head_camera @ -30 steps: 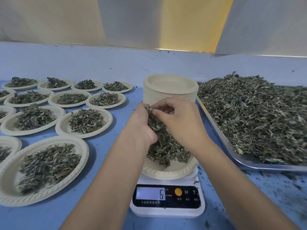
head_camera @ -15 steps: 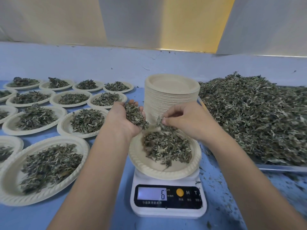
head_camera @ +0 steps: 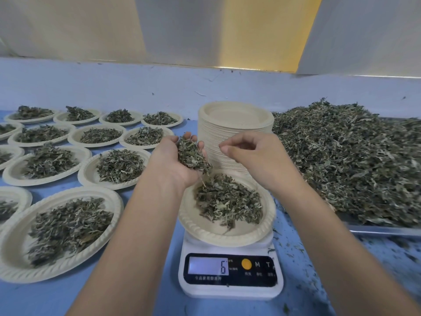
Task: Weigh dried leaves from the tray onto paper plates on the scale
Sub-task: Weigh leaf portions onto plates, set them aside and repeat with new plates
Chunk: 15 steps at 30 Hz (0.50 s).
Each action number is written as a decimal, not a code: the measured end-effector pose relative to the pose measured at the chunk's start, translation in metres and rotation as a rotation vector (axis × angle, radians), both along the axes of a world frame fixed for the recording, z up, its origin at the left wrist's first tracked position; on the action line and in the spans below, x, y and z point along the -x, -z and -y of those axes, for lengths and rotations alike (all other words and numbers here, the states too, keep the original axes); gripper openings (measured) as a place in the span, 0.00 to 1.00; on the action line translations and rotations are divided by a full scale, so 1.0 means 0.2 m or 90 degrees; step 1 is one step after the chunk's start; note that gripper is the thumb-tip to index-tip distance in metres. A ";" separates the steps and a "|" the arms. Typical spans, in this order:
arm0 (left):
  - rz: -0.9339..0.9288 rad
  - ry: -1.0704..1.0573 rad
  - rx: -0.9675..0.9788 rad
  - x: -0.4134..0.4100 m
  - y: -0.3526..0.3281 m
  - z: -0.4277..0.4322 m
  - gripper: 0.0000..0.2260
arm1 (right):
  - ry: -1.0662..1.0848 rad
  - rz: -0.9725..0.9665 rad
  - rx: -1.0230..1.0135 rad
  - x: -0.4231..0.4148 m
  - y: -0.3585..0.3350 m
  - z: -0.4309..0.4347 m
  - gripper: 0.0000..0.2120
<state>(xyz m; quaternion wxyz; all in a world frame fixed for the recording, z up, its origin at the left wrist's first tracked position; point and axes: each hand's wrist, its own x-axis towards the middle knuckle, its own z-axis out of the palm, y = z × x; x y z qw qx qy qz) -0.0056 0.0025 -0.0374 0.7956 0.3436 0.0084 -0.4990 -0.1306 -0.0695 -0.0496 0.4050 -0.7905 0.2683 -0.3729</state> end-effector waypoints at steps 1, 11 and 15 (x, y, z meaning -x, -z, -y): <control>0.002 0.003 0.005 0.01 -0.01 0.00 0.17 | -0.010 0.019 -0.001 0.00 0.00 -0.01 0.02; 0.034 0.024 -0.007 0.07 -0.04 0.01 0.16 | -0.080 0.078 0.021 -0.07 0.02 -0.08 0.12; 0.008 0.025 0.010 0.08 -0.03 0.02 0.16 | -0.063 0.064 0.063 -0.07 0.02 -0.09 0.10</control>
